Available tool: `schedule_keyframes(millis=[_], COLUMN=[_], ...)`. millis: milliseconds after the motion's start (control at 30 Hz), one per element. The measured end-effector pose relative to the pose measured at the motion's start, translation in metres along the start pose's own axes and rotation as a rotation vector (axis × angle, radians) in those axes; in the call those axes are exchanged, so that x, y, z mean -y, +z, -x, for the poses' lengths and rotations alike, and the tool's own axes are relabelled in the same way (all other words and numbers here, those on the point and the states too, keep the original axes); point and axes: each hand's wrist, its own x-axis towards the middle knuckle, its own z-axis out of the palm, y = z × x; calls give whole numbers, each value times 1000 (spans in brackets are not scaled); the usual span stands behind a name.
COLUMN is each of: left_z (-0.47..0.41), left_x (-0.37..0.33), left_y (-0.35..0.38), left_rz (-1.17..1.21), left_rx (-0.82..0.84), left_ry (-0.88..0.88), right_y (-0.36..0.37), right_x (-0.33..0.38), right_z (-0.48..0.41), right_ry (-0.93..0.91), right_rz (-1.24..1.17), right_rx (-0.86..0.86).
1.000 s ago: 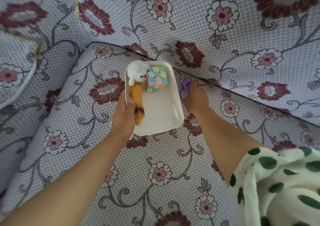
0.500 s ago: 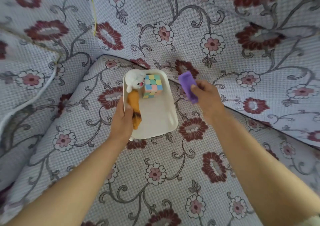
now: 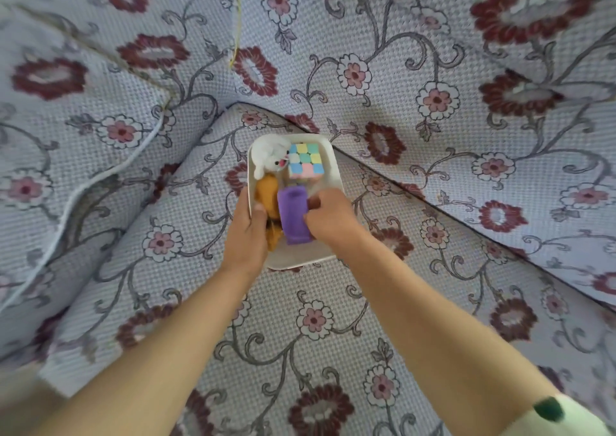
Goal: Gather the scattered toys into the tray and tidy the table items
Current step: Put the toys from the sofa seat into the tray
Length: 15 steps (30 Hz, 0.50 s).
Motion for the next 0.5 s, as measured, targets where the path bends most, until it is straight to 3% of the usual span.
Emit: schedule_keyframes(millis=[200, 500], left_z=[9, 19], left_x=[10, 30], left_y=[-25, -76], left_rz=[8, 75], left_rx=[-39, -122], left_ry=[2, -41], right_y=[27, 64], right_x=[16, 47], right_z=[3, 21], right_ry=[-51, -294], right_rz=[95, 130], right_rx=[-19, 56])
